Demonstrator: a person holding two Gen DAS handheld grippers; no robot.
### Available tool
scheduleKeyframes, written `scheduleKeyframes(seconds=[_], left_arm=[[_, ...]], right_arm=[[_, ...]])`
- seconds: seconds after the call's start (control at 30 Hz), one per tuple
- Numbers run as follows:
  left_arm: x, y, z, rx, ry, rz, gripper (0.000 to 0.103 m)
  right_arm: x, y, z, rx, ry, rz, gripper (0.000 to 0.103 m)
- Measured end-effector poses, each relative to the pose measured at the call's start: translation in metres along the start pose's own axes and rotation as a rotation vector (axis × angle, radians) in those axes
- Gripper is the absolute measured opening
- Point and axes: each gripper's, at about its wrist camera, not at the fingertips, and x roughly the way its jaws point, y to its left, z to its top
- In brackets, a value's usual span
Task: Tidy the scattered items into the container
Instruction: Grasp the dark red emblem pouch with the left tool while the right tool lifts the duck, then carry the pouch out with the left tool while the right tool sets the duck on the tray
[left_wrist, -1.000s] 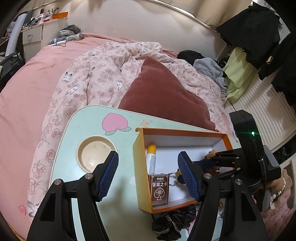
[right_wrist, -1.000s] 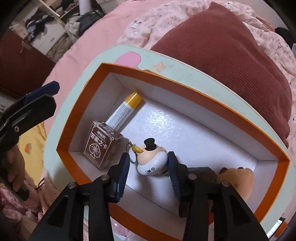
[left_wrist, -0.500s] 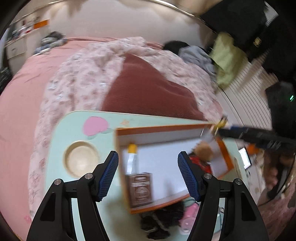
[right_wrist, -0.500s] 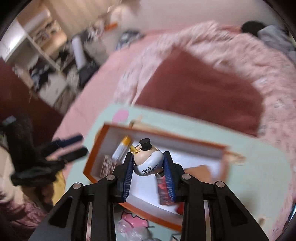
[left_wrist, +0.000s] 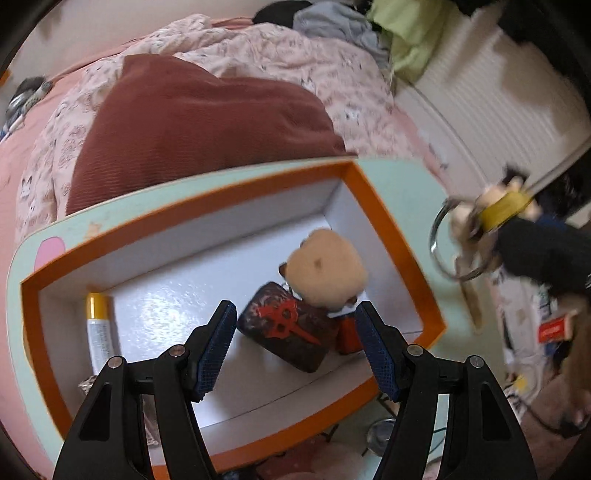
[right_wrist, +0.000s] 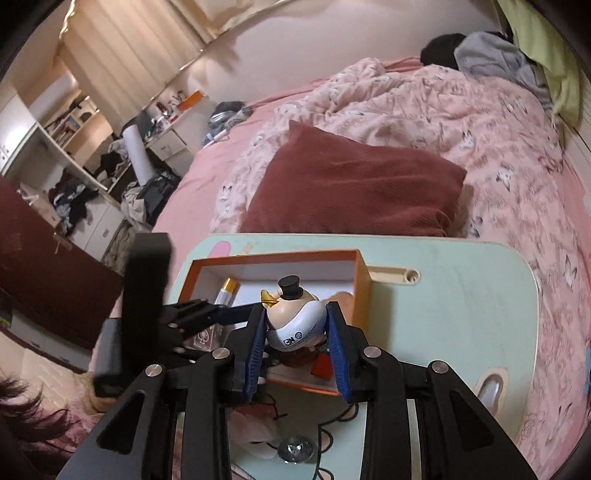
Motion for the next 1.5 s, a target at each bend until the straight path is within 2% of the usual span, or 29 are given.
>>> scheduleKeyframes(seconds=[0.07,0.17,0.3,0.47,0.63,0.73,0.87,1.0,1.07,1.17,1.27,1.37,1.5], left_arm=[[0.009,0.003,0.001,-0.002,0.040,0.009,0.067],[0.021,0.013,0.005,-0.049,0.075,-0.060,0.069],[0.023,0.008,0.006,0.006,0.068,0.010,0.069],[0.022,0.015,0.005,0.011,0.048,0.001,0.069],[-0.002,0.026,0.002,-0.021,-0.037,0.006,0.069],[-0.036,0.034,0.004,-0.053,-0.116,-0.012,0.069],[-0.081,0.039,-0.014,-0.065,-0.194,-0.045,0.069],[-0.106,0.045,-0.045,-0.055,-0.191,-0.100,0.069],[-0.108,0.044,-0.065,-0.050,-0.167,-0.114,0.069],[-0.102,0.042,-0.090,-0.064,-0.130,-0.085,0.069],[-0.090,0.038,-0.106,-0.076,-0.085,-0.121,0.069],[-0.088,0.034,-0.115,-0.077,-0.103,-0.148,0.069],[-0.078,0.032,-0.116,-0.083,-0.102,-0.107,0.069]], right_arm=[[-0.002,-0.004,-0.001,0.010,-0.005,0.004,0.030],[-0.001,-0.008,-0.002,0.024,-0.009,0.011,0.031],[0.002,-0.012,-0.002,0.036,-0.007,0.026,0.031],[0.003,-0.015,-0.004,0.046,-0.008,0.029,0.031],[0.001,-0.014,-0.005,0.034,-0.008,0.029,0.031],[-0.002,-0.008,-0.008,0.013,-0.007,0.025,0.031],[-0.008,0.011,-0.017,-0.055,0.006,-0.013,0.031],[-0.012,0.038,-0.038,-0.154,0.058,-0.028,0.031],[-0.008,0.047,-0.050,-0.187,0.102,-0.024,0.031],[0.009,0.057,-0.069,-0.225,0.168,-0.021,0.031],[0.033,0.056,-0.082,-0.218,0.221,-0.049,0.031],[0.053,0.051,-0.088,-0.204,0.231,-0.113,0.031],[0.070,0.043,-0.089,-0.187,0.251,-0.148,0.031]])
